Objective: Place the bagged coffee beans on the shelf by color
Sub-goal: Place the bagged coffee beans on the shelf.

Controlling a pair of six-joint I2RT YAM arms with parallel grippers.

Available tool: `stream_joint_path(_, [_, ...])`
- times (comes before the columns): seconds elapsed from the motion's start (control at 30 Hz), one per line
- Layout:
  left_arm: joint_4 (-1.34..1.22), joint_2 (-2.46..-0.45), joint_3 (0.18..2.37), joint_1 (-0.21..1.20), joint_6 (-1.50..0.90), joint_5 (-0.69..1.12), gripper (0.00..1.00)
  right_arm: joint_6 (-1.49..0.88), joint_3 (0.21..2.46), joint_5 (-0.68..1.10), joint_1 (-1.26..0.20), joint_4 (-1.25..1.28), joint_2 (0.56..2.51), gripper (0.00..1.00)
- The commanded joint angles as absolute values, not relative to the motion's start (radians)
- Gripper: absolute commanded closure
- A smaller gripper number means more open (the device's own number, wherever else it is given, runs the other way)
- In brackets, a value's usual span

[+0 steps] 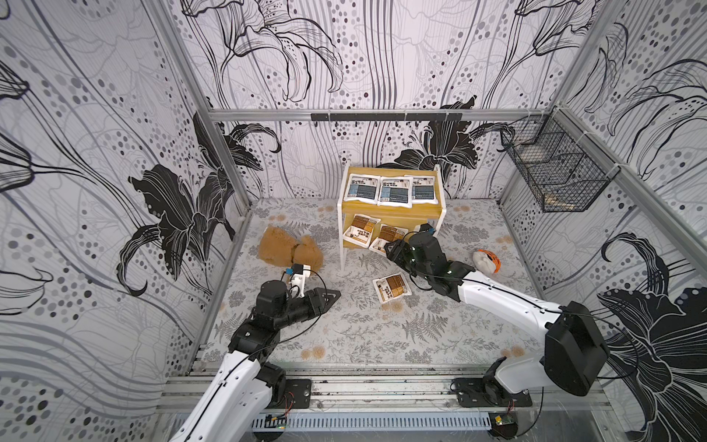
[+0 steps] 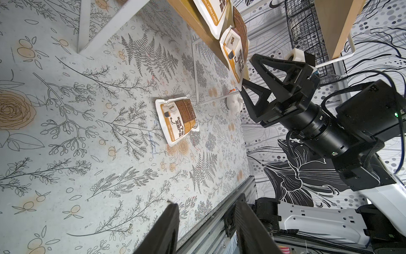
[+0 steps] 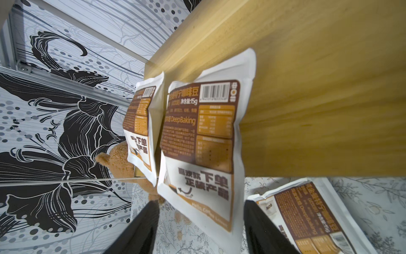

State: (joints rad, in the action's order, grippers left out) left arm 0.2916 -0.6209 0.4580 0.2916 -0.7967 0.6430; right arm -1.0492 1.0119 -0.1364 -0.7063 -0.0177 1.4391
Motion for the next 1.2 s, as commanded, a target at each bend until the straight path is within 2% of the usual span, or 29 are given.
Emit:
stream_joint_path(0.0, [0.282,-0.598,0.456,0.286,-0.796,0.647,0.53,-1.022,1.029,-0.155,-0.705,-0.077,1.393,0.24])
stream_joint_path(0.03, [0.279,-0.593,0.457,0.286,-0.803,0.647,0.53,-1.022,1.022,-0.157,-0.704,-0.084,1.384,0.23])
stream_joint_path(0.07, [0.276,-0.588,0.456,0.285,-0.809,0.646,0.53,-1.022,1.016,-0.161,-0.704,-0.089,1.376,0.15])
stream_joint_path(0.2, [0.257,-0.568,0.453,0.287,-0.837,0.645,0.5,-1.009,1.005,-0.161,-0.706,-0.124,1.343,0.03])
stream_joint_path(0.53, [0.178,-0.54,0.423,0.286,-0.905,0.647,0.41,-0.943,1.002,-0.081,-0.706,-0.206,1.277,0.04])
stream_joint_path(0.83, [0.071,-0.534,0.354,0.286,-0.968,0.653,0.4,-0.872,1.025,0.034,-0.731,-0.283,1.27,0.03])
stream_joint_path(1.17, [0.075,-0.546,0.344,0.286,-0.957,0.659,0.4,-0.862,1.06,0.04,-0.847,-0.308,1.368,0.01])
